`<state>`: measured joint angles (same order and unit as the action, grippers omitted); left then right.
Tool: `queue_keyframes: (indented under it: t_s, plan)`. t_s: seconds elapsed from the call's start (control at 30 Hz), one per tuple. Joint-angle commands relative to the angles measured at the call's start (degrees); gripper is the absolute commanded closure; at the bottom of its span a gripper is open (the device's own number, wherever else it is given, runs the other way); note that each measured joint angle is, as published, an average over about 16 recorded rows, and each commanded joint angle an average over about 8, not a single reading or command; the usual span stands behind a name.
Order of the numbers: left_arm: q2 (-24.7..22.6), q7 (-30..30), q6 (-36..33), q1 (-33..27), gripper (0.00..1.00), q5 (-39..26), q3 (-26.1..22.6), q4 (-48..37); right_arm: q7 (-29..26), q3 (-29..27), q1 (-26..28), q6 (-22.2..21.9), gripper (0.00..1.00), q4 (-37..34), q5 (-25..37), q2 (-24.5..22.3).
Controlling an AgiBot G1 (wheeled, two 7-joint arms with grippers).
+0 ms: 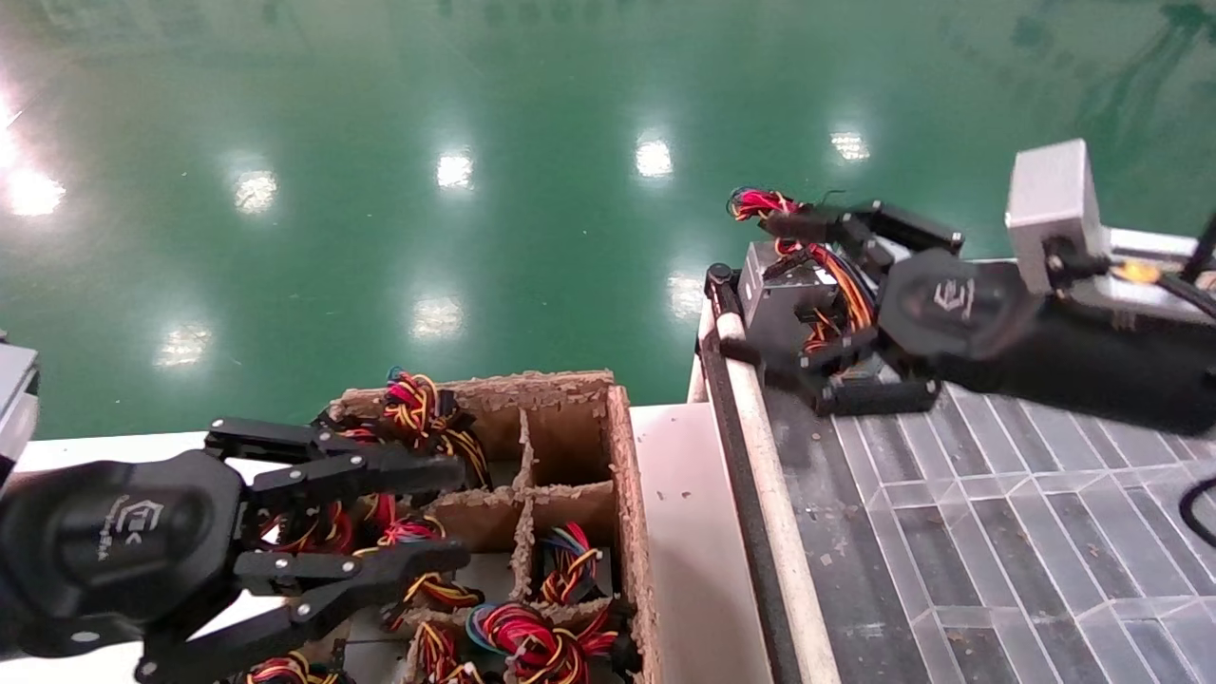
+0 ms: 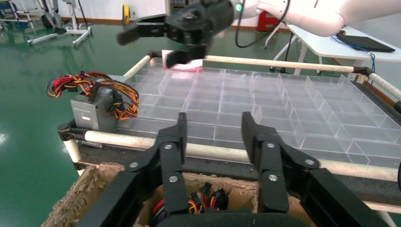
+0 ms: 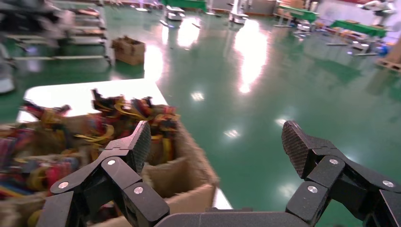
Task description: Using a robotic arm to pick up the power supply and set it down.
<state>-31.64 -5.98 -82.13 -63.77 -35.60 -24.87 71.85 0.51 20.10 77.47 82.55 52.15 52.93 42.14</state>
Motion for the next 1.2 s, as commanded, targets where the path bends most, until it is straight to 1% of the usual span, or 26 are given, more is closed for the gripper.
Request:
queue_keyframes:
  t_s: [0.03,0.5,0.7,0.83,1.2]
  plan:
    - [0.0,0.0,0.0,0.0,0.0,0.0,0.0,0.0,-1.18,-0.43,-1.66,0.33,0.0,2.24,-1.16,-0.74]
    - [0.0,0.0,0.0,0.0,0.0,0.0,0.0,0.0,-9.33,-3.38,-13.18,2.6,0.0,17.75,-9.17,-5.89]
    - [0.0,0.0,0.01,0.01,0.0,0.0,0.0,-0.01,-11.72,-4.28,-16.79,3.35,0.0,22.65,-11.7,-7.49]
    - [0.0,0.0,0.02,0.01,0.0,0.01,0.01,-0.01,-12.1,-4.53,-17.67,3.56,0.0,23.8,-12.39,-7.88]
    - [0.0,0.0,0.02,0.01,0.0,0.01,0.01,-0.01,-11.56,-4.33,-16.65,3.32,0.0,22.4,-11.67,-7.46]
